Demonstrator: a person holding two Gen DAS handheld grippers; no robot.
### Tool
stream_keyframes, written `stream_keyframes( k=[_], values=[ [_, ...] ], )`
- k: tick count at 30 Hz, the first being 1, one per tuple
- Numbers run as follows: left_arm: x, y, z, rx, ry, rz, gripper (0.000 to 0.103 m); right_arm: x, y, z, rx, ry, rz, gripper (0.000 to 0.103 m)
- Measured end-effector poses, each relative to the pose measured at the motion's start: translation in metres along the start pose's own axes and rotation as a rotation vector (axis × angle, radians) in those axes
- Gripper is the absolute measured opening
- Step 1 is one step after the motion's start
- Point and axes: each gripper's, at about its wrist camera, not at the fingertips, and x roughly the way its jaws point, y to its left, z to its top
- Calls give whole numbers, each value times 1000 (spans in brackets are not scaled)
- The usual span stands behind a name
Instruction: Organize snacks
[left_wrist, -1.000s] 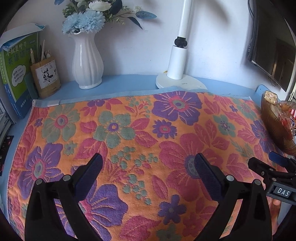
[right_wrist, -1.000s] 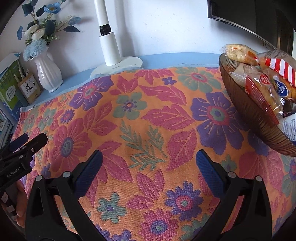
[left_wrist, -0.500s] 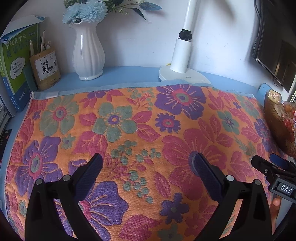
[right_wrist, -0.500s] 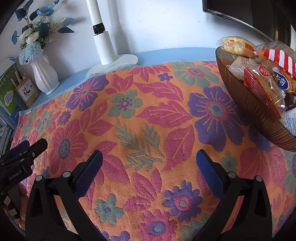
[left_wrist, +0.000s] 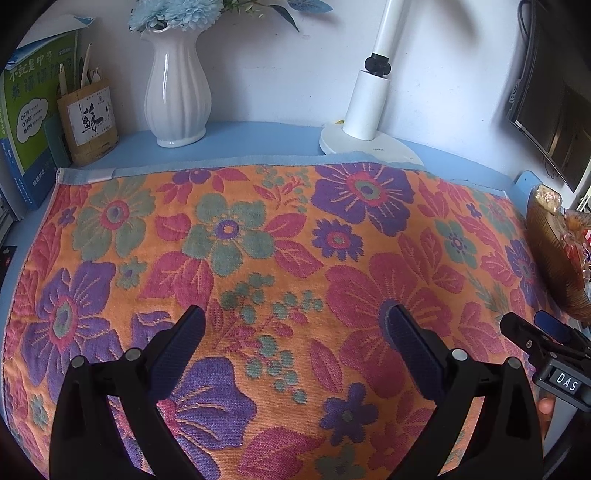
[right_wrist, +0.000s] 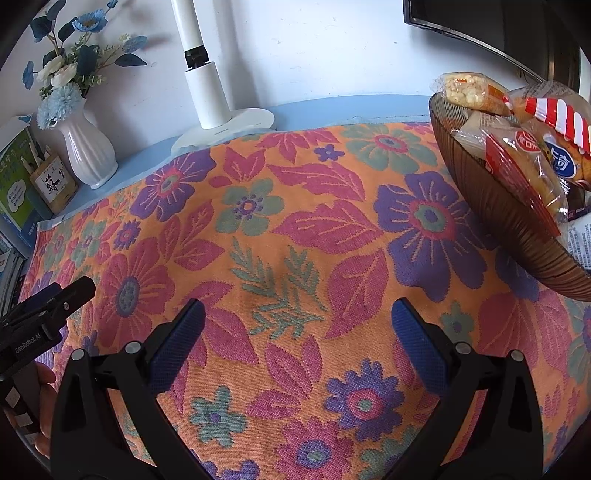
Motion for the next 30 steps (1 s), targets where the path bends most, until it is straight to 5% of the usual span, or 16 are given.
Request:
stream_keyframes(
  k=[30],
  values=[
    [3,-9,-3,60,20,22,98,3,0,0,-5,7,-3,100]
  ],
)
